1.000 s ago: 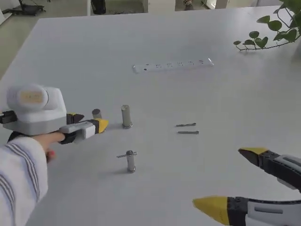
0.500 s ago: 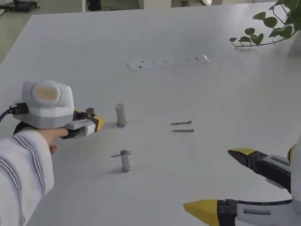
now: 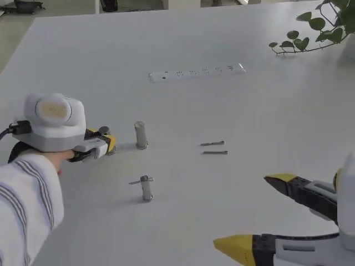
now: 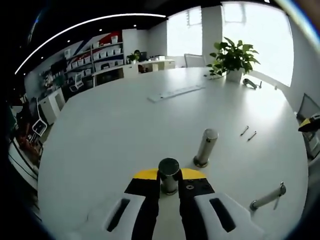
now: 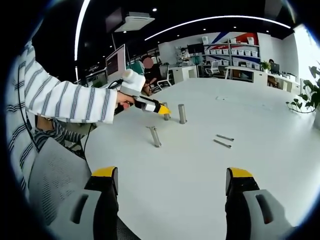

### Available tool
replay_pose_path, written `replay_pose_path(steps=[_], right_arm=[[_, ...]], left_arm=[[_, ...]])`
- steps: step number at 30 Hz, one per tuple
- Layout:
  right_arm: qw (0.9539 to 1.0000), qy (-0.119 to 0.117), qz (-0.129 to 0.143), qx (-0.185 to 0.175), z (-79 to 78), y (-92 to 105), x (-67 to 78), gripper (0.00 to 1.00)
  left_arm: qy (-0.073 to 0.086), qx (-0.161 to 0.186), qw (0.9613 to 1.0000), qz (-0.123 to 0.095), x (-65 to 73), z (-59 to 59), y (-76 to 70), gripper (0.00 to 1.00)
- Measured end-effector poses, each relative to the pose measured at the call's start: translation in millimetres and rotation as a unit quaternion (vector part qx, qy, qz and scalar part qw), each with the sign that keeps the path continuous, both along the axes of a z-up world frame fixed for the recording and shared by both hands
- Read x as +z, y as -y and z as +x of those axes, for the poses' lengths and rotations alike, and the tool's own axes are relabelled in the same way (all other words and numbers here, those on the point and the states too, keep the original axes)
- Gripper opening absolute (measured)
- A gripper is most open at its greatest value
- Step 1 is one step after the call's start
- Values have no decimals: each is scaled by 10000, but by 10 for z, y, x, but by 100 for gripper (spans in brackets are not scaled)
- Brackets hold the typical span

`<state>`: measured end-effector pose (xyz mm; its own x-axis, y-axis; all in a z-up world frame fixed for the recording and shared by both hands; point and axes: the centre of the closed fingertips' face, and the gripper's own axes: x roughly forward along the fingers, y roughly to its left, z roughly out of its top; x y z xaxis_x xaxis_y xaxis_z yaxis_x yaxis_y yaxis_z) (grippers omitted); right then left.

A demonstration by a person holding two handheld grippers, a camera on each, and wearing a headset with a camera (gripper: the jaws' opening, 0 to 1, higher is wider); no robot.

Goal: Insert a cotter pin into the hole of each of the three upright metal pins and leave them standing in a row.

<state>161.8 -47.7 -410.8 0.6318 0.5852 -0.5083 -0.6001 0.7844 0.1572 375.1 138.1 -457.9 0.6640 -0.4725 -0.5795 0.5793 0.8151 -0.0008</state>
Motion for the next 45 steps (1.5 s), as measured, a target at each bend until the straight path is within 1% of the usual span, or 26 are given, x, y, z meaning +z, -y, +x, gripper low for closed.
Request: replay_pose_path(steps=[1, 3, 4, 5, 7, 10, 11, 12, 13, 17, 18, 20, 21, 24, 26, 27, 28, 31, 32, 33, 35, 39, 40, 43, 45], right_arm=[[10000, 4, 4, 4, -1, -4, 2, 88], [10000, 7, -7, 11, -3, -5, 2, 87], [10000, 8, -10, 12, -3, -5, 2, 87], [10000, 6, -20, 13, -6, -4, -1, 87], [10000, -3, -29, 16, -11, -5, -6, 87], [10000, -3, -35, 48, -17, -19, -4, 88], [10000, 3, -40, 59, -18, -24, 0, 88], [10000, 11, -45, 62, -18, -25, 2, 88], [10000, 16, -49, 60, -15, -24, 3, 88], [10000, 14, -55, 47, -10, -14, 1, 88], [10000, 27, -56, 44, -7, -10, 6, 88], [10000, 45, -52, 31, 0, -5, 19, 88], [10000, 60, -52, 25, 4, 0, 26, 88], [9999, 97, -44, 11, 8, 11, 42, 88], [9999, 109, -44, 1, 6, 17, 46, 88], [9999, 122, -44, -5, 2, 20, 51, 88], [9999, 133, -49, -4, -2, 21, 56, 88], [9998, 196, -41, -11, -5, 19, 86, 88], [9998, 206, -29, -7, -6, 14, 93, 88], [9998, 214, -21, 8, -7, 8, 100, 88], [9997, 225, -26, 29, -12, -2, 108, 88], [9997, 246, -20, 64, -25, -12, 122, 88], [9997, 256, -18, 62, -27, -11, 127, 88], [9995, 311, -23, 32, -25, 5, 146, 88], [9994, 344, -27, 37, -33, 8, 157, 88]], left_arm=[[-14, -7, 10000, 7, 0, -3, 2, 10], [21, -47, 10000, 77, -2, 1, -6, 10], [6, -18, 10000, 39, -2, 8, -17, 10], [-45, 54, 10000, -22, -2, 8, -33, 10], [-56, 67, 10000, -16, 1, 12, -63, 9], [-161, 193, 9997, 5, 1, -11, -148, 9], [-209, 208, 9996, -1, 3, -34, -174, 9], [-224, 215, 9995, 8, 8, -51, -187, 9], [-197, 157, 9997, 67, 23, -81, -204, 9], [-127, 95, 9998, 142, 107, -148, -241, 9], [-104, 102, 9998, 121, 141, -165, -253, 9], [-131, 135, 9998, -47, 200, -196, -251, 9], [-138, 153, 9997, -95, 224, -211, -250, 9], [-108, 173, 9997, -137, 309, -264, -253, 9], [-116, 185, 9995, -219, 355, -298, -247, 9], [-125, 199, 9993, -298, 399, -337, -238, 9], [-129, 196, 9992, -314, 415, -362, -234, 9], [-89, 57, 9995, -311, 470, -456, -190, 9], [-90, 41, 9995, -311, 477, -472, -181, 9], [-91, -11, 9994, -321, 510, -525, -152, 9], [-70, -43, 9994, -336, 549, -572, -124, 9], [36, -168, 9990, -422, 677, -687, -37, 9], [82, -244, 9987, -444, 716, -731, -13, 9], [131, -281, 9981, -524, 783, -824, 3, 9], [178, -324, 9979, -524, 825, -893, 11, 9]])
